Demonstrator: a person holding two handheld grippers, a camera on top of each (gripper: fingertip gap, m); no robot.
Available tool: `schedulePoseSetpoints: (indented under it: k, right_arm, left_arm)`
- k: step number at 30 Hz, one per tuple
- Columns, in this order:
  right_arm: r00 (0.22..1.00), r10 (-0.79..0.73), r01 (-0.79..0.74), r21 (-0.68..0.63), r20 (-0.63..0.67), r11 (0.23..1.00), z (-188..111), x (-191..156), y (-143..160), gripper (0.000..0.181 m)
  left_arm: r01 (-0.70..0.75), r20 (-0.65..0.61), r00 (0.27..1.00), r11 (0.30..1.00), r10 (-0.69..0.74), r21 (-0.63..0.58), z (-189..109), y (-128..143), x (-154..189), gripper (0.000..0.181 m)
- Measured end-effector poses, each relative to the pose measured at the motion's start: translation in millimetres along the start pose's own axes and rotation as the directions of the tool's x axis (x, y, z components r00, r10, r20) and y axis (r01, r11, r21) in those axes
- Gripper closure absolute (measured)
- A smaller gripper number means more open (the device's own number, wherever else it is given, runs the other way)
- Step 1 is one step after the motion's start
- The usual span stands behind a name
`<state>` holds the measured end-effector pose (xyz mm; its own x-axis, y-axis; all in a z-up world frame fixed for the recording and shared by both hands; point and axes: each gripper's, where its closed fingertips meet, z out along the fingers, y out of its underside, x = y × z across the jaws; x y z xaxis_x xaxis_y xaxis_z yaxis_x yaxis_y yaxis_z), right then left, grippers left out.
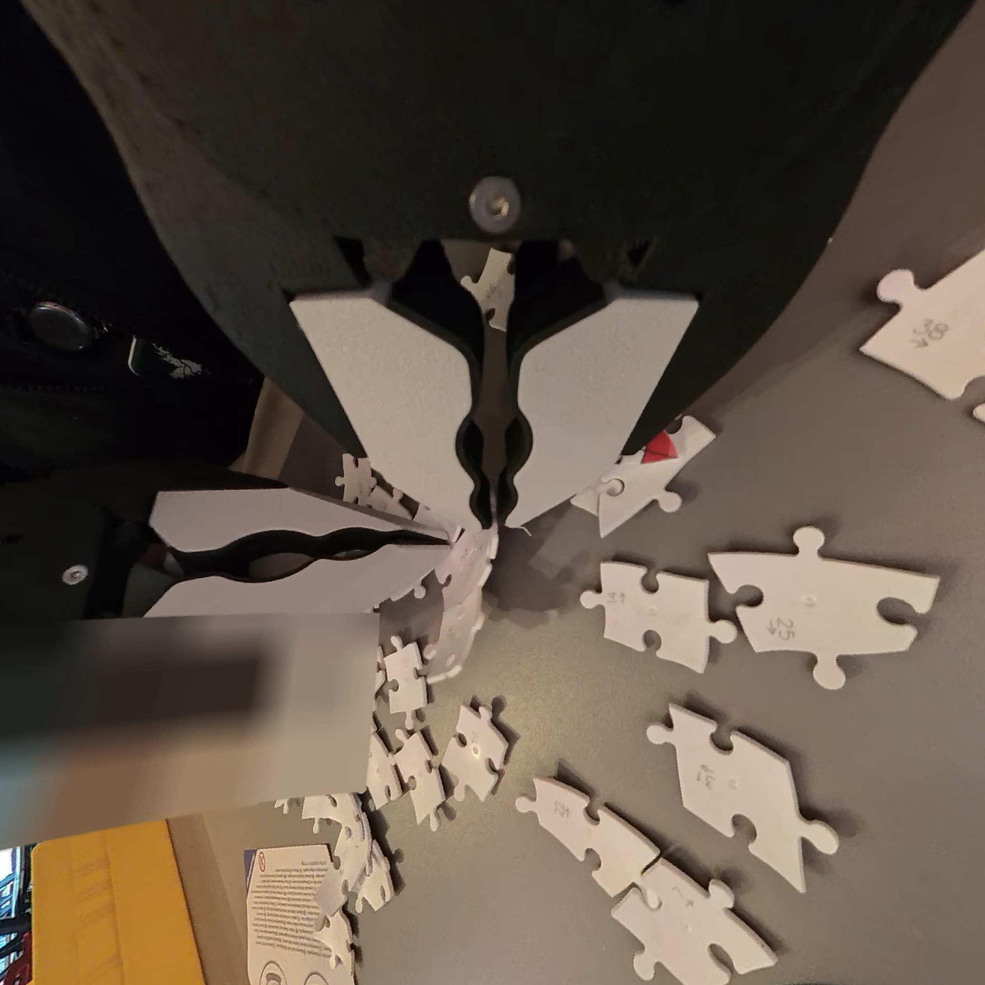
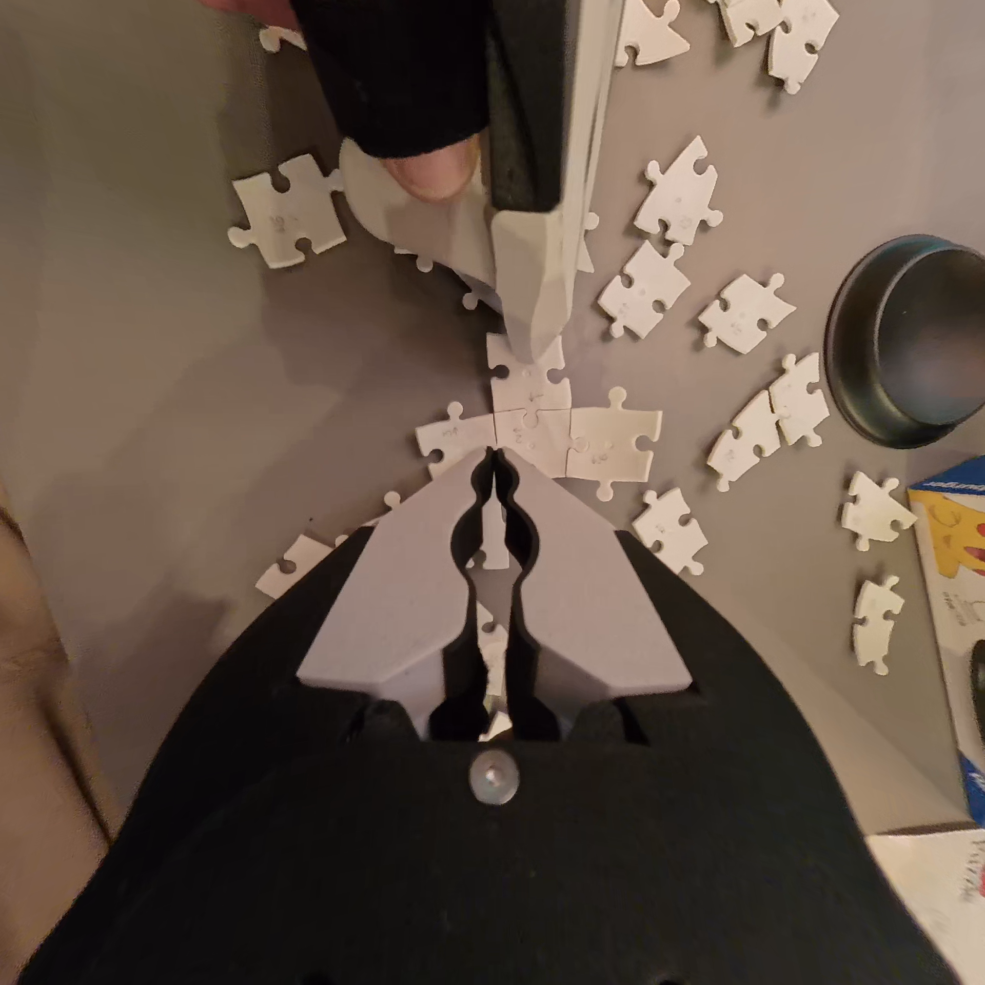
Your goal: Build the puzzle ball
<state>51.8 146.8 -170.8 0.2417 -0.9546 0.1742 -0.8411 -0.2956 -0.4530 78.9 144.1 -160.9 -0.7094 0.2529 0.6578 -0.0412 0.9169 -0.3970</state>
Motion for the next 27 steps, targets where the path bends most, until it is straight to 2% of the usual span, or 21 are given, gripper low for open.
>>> schedulePoseSetpoints:
  k: [8, 27]
  right_arm:
    - [0.997, 0.043, -0.048, 0.063, 0.065, 0.997, -6.4, -3.1, -8.5, 0.181]
    - [0.998, 0.067, -0.068, 0.046, 0.018, 0.997, 2.1, -3.4, -2.7, 0.181]
  left_arm:
    - [0.002, 0.002, 1.0, 1.0, -0.002, 0.002, -0.2, 0.1, -0.9, 0.179]
    - [0.011, 0.007, 1.0, 1.0, -0.011, 0.008, 0.2, 2.4, 0.2, 0.179]
